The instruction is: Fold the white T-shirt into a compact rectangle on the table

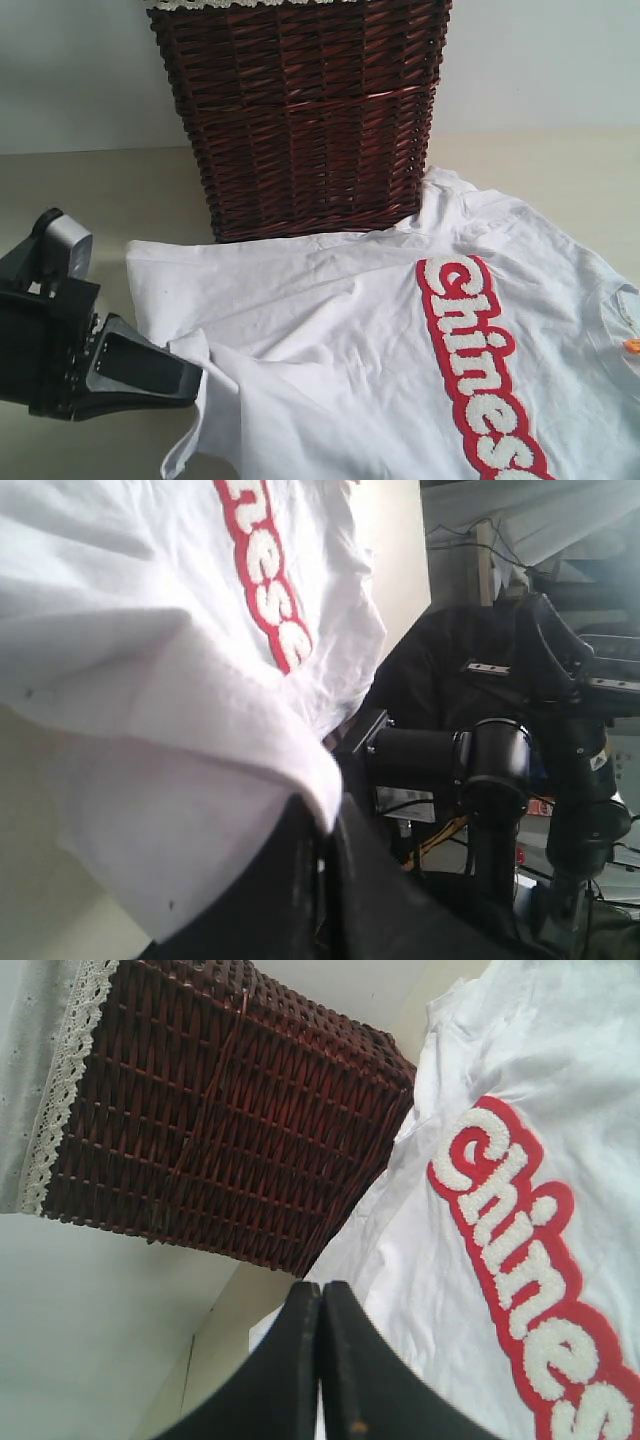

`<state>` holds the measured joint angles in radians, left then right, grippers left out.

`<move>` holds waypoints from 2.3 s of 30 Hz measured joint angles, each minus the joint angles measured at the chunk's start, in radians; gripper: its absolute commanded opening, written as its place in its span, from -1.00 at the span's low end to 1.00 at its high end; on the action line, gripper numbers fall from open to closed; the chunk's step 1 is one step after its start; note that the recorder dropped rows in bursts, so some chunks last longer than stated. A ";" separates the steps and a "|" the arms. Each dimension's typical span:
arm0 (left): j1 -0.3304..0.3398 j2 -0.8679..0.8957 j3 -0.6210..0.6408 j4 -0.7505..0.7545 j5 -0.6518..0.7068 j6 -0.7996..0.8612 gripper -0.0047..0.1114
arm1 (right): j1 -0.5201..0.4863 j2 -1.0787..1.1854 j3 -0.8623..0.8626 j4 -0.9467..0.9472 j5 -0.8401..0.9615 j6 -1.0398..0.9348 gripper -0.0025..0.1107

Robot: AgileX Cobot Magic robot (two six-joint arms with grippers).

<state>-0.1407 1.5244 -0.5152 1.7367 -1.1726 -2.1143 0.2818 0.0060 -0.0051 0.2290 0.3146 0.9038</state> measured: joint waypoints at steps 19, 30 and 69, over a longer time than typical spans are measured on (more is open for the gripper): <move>0.067 -0.058 0.233 0.011 -0.030 -0.002 -0.92 | 0.000 0.000 0.000 0.000 0.000 0.000 -0.96; 0.069 -0.058 0.239 0.011 -0.032 -0.002 -0.02 | 0.000 0.000 0.000 0.000 0.000 0.000 -0.96; -0.067 0.261 -0.278 0.011 0.383 0.752 -0.92 | 0.000 0.000 0.000 0.000 0.000 0.000 -0.96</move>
<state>-0.2079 1.7854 -0.7932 1.7482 -0.7893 -1.3620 0.2818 0.0060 -0.0051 0.2290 0.3146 0.9038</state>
